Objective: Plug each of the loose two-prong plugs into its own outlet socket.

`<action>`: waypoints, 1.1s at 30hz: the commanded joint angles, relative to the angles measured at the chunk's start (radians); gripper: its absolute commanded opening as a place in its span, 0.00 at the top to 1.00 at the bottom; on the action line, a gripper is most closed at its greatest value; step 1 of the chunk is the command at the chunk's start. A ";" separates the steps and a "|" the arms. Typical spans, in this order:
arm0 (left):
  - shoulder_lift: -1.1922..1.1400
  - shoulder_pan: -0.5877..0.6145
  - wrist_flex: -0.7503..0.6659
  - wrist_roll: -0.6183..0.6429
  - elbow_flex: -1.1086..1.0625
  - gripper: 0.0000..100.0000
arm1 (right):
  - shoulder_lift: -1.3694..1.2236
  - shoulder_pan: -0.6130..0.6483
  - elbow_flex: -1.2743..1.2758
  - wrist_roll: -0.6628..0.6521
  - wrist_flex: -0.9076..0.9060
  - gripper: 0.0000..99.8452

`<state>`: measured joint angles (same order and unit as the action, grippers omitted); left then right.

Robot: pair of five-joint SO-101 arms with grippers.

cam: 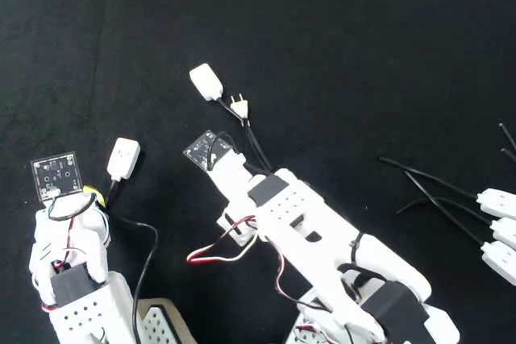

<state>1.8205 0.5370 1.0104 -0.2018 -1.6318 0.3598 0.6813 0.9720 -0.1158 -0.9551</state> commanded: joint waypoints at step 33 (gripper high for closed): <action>-0.063 0.090 0.140 -0.008 0.355 0.85 | 0.157 -0.379 -0.139 0.069 -0.058 0.99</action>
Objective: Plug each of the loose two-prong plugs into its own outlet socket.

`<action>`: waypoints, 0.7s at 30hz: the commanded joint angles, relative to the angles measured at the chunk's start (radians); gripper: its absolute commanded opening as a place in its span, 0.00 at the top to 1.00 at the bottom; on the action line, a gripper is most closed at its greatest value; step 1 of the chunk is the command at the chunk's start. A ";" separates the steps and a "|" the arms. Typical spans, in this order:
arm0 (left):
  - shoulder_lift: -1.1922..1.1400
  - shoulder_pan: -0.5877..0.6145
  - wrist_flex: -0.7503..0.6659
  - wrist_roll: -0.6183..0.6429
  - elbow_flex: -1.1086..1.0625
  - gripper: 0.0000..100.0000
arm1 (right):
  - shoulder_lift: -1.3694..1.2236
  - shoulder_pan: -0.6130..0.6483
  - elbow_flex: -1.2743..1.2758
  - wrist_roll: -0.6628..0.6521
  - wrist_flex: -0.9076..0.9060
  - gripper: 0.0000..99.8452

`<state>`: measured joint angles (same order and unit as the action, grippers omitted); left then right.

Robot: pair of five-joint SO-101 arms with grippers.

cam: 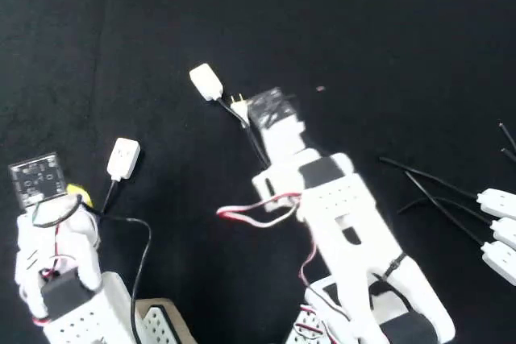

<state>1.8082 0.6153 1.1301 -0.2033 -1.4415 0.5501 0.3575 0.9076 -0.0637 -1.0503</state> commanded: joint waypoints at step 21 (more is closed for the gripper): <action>-1.324 -0.286 -0.302 -0.253 0.677 0.84 | -0.259 -0.163 -0.205 -0.195 0.057 0.99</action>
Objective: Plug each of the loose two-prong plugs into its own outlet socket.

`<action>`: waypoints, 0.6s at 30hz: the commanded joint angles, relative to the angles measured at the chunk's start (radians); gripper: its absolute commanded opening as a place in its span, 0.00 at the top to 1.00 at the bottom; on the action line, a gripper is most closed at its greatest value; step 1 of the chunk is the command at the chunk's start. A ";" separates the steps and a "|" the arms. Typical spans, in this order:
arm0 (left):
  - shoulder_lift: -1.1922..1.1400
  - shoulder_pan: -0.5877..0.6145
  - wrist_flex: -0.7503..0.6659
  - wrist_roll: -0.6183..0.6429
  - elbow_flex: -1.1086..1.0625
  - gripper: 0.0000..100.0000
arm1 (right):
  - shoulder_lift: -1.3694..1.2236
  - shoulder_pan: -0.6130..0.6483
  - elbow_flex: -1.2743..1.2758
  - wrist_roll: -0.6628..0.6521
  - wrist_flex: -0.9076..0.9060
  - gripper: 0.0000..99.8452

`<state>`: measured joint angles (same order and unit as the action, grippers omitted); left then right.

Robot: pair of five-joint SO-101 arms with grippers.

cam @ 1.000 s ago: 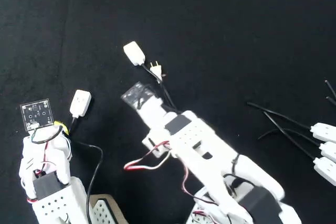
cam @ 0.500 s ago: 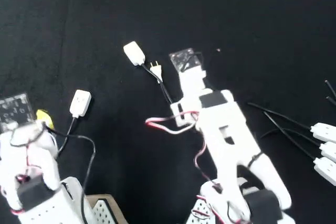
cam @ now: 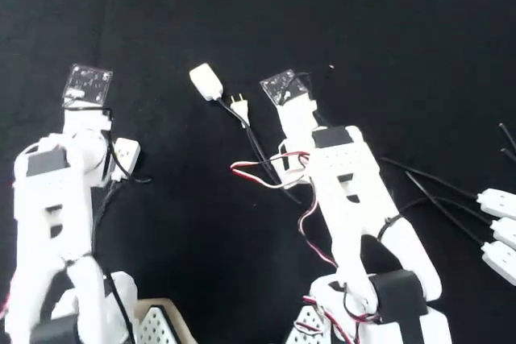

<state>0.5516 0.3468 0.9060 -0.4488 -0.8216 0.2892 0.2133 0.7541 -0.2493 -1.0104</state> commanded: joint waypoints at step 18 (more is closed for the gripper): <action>-0.344 -0.151 -0.199 0.020 0.127 0.84 | 0.001 -0.014 -0.022 -0.017 0.066 0.99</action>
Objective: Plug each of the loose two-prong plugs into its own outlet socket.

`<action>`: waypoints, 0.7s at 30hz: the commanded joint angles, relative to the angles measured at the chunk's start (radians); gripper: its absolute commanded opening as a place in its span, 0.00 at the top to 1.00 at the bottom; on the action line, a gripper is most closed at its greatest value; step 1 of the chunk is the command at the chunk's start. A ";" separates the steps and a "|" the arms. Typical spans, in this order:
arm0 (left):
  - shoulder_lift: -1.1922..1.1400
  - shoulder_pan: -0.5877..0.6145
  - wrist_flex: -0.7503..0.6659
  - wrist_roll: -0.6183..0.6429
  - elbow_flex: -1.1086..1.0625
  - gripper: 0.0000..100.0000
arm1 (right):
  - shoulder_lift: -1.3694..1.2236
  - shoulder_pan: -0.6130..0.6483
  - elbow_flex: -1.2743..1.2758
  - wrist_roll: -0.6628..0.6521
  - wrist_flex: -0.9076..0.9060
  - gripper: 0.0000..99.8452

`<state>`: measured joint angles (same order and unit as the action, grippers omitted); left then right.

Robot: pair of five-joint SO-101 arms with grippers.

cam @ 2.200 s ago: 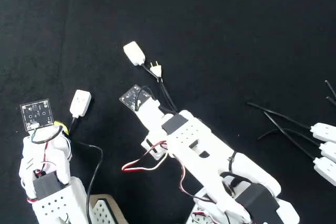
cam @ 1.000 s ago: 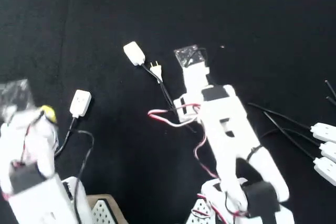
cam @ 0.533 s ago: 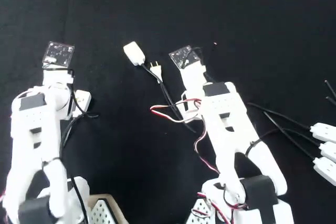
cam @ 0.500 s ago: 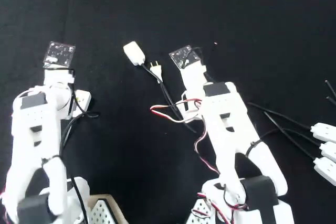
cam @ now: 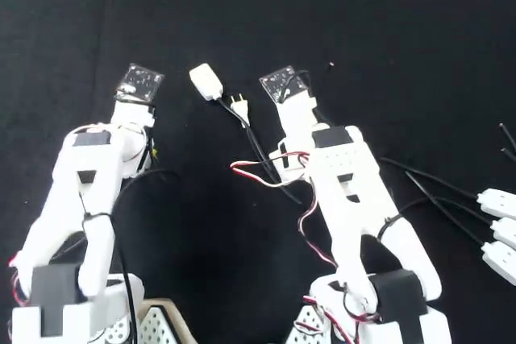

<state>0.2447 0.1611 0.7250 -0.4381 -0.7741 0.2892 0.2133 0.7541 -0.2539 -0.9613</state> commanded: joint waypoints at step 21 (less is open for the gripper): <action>-0.310 0.101 0.229 -0.135 0.283 0.82 | 0.001 -0.014 -0.021 -0.032 0.017 0.99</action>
<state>-0.0575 0.2440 0.8892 -0.5470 -0.4994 0.2892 0.2133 0.7541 -0.2785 -0.9613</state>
